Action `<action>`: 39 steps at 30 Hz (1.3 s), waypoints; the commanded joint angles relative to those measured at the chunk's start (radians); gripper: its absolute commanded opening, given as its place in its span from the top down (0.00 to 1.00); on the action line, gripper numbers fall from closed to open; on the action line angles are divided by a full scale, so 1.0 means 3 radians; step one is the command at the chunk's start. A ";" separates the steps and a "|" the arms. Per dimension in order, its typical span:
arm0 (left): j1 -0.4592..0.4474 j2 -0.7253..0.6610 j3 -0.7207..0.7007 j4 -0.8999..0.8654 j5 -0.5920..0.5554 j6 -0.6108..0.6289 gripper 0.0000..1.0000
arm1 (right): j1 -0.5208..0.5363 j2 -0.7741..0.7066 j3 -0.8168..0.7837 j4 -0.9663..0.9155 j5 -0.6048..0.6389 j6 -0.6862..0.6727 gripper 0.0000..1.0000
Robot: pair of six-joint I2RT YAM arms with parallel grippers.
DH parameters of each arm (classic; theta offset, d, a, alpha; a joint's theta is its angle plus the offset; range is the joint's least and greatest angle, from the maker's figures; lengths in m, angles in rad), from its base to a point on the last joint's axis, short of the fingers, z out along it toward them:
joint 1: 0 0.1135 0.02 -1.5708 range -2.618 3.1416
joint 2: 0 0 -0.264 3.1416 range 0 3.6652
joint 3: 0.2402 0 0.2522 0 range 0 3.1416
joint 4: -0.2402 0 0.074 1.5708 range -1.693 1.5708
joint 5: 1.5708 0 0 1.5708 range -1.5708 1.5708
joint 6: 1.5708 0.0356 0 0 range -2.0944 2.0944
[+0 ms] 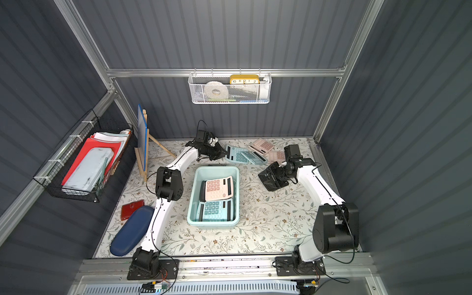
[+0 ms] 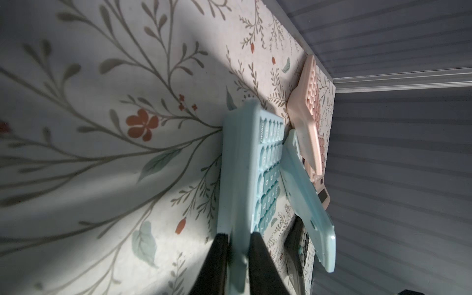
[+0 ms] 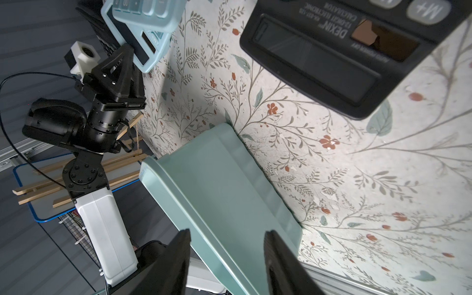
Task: Put the calculator in the storage box
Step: Pick up the calculator at the center of the board.
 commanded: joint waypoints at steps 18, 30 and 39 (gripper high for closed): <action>0.0046 -0.0992 -0.0067 -0.0679 -0.0613 0.0238 1.00 | -0.0004 -0.0288 -0.0095 0.0544 -0.0454 0.0163 0.33; 0.0049 -0.1950 -0.0868 -0.0849 -0.0253 0.0173 1.00 | 0.0003 -0.0161 0.0276 0.0685 -0.0594 0.0164 0.29; 0.0040 -0.2720 -0.1730 -0.0874 0.0321 0.0315 1.00 | 0.0027 -0.0136 0.0277 0.0886 -0.0720 0.0159 0.33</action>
